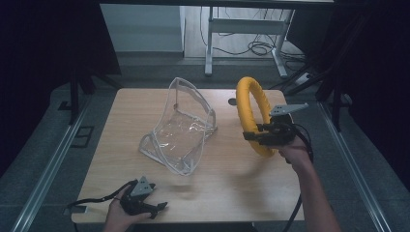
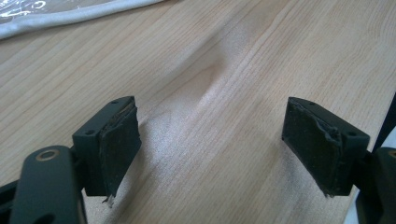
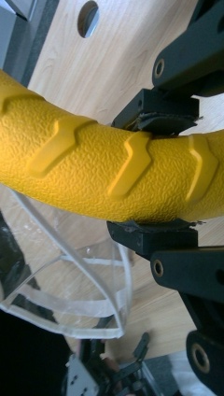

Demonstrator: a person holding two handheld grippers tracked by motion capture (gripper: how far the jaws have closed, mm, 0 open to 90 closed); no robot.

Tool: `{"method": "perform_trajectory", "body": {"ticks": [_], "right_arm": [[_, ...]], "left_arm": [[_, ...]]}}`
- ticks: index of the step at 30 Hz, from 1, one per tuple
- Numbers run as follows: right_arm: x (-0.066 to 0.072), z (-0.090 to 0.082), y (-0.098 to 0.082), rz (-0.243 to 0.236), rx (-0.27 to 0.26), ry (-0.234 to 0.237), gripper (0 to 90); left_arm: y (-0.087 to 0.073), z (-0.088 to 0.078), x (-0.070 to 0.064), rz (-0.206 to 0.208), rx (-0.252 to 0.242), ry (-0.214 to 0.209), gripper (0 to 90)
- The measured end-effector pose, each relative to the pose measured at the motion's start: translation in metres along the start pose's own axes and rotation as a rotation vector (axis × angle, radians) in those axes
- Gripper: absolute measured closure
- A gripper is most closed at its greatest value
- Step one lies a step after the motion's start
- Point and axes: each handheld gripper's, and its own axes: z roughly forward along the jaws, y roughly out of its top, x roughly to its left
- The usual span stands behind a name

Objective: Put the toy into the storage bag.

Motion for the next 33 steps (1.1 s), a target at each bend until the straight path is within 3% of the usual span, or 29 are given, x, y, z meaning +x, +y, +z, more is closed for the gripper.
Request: {"method": "perform_trajectory", "body": {"ticks": [8,33], "right_arm": [[0.001,-0.003,0.002,0.028,-0.073,0.026,52.3],[0.021,-0.004,0.016,0.030,-0.249,0.090,52.1]], "left_arm": [[0.000,0.000,0.000,-0.001,0.001,-0.001,19.1],[0.000,0.001,0.000,0.002,0.006,-0.001,19.1]]}}
